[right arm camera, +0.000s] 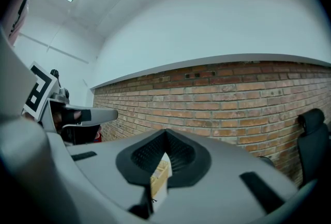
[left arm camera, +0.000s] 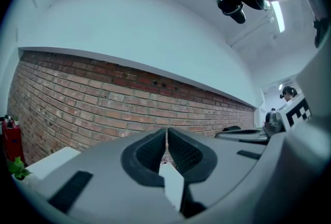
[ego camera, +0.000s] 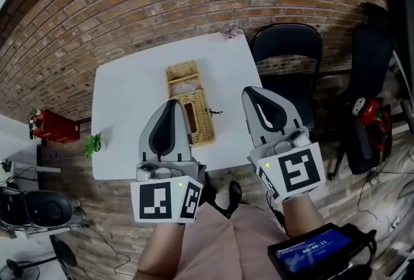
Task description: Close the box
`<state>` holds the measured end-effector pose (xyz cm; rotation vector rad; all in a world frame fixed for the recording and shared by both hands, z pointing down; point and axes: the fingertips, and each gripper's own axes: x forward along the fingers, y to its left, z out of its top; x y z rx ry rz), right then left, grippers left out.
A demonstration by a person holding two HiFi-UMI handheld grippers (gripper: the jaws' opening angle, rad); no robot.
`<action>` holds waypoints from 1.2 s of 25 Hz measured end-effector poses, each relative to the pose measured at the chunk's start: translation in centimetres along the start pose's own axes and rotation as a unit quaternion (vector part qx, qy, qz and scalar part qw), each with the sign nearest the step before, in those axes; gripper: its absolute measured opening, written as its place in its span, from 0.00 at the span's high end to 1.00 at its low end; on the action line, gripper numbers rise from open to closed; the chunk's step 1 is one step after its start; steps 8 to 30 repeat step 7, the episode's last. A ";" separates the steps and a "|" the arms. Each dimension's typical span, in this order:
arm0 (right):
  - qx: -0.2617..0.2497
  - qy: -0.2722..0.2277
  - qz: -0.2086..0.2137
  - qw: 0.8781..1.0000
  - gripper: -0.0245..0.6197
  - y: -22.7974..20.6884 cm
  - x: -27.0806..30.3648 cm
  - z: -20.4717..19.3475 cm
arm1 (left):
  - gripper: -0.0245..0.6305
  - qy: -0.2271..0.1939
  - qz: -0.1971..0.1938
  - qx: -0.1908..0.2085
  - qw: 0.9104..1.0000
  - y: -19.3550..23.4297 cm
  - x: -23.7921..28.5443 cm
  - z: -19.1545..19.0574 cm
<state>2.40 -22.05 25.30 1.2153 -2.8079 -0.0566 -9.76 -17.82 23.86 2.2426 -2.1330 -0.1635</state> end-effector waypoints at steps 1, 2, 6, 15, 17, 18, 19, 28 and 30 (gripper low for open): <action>0.000 0.001 0.000 1.000 0.96 0.0 0.0 0.0 | 0.93 0.000 0.000 0.000 1.000 0.0 0.0 0.0; 0.000 0.001 0.001 1.000 0.96 0.1 0.1 0.0 | 0.93 0.001 0.000 -0.001 1.000 0.1 0.0 0.0; 0.000 0.003 0.001 1.000 0.96 0.2 0.2 -0.1 | 0.93 0.004 -0.001 -0.001 1.000 0.2 0.2 -0.1; 0.000 0.003 0.002 1.000 0.96 0.2 0.3 0.0 | 0.93 0.004 -0.001 -0.001 1.000 0.2 0.2 -0.1; 0.000 0.003 0.002 1.000 0.96 0.2 0.3 0.0 | 0.93 0.004 -0.001 -0.001 1.000 0.2 0.2 -0.1; 0.000 0.003 0.002 1.000 0.96 0.2 0.3 0.0 | 0.93 0.004 -0.001 -0.001 1.000 0.2 0.2 -0.1; 0.000 0.003 0.002 1.000 0.96 0.2 0.3 0.0 | 0.93 0.004 -0.001 -0.001 1.000 0.2 0.2 -0.1; 0.000 0.003 0.002 1.000 0.96 0.2 0.3 0.0 | 0.93 0.004 -0.001 -0.001 1.000 0.2 0.2 -0.1; 0.000 0.003 0.002 1.000 0.96 0.2 0.3 0.0 | 0.93 0.004 -0.001 -0.001 1.000 0.2 0.2 -0.1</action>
